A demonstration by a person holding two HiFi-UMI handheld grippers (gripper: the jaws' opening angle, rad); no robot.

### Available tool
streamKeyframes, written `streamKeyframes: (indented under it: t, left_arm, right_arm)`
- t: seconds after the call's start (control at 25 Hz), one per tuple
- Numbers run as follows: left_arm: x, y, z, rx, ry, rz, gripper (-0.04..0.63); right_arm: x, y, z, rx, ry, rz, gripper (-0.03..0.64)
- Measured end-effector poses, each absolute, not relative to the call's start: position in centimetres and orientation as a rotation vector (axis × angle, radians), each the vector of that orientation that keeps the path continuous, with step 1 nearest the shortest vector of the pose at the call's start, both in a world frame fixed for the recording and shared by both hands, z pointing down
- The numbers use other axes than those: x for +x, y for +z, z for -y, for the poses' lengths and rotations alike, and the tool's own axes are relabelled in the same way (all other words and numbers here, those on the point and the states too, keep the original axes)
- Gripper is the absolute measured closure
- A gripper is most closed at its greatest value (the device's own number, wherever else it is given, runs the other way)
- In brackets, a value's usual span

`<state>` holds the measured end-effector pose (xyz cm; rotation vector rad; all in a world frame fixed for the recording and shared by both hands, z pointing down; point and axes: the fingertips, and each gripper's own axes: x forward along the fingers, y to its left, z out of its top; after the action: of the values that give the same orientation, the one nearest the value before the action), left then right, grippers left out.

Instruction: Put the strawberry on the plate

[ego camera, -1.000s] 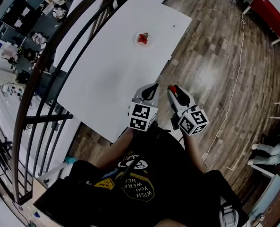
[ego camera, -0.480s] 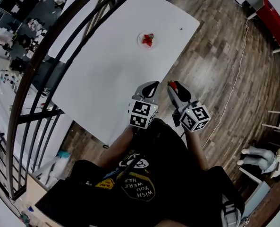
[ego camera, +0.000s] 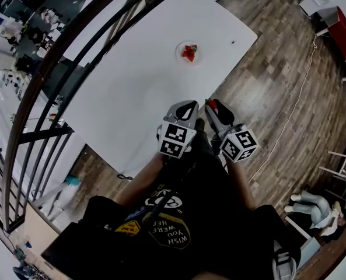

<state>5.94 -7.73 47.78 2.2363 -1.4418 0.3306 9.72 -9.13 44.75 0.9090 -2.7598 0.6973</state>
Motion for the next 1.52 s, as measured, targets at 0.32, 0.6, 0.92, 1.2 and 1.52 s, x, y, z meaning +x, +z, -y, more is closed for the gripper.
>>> streamKeyframes:
  t: [0.32,0.6,0.92,1.2,1.52]
  left_arm:
    - [8.3,46.6,12.3,2.16,0.265,1.504,0.591]
    - [11.9,45.5,16.9,2.134,0.264,1.583,0.591]
    - [13.5,47.2,18.8,2.029,0.29,1.643,0.591]
    - [10.8,47.8,21.0,1.98,0.268,1.689,0.591]
    - [7.4,49.6,23.3,1.96,0.254,1.707,0.591]
  right_arm:
    - [11.3,43.8,13.8,0.764,0.688,2.801,0.477]
    - [14.6,43.4,18.2,0.656,0.701,2.84,0.477]
    - [16.3,44.7,21.1,0.556,0.733,2.84,0.477]
    - [15.2,45.6,22.7,0.536,0.721,2.807,0.477]
    - [12.4,46.8,25.2,0.541,0.628,2.756,0.479]
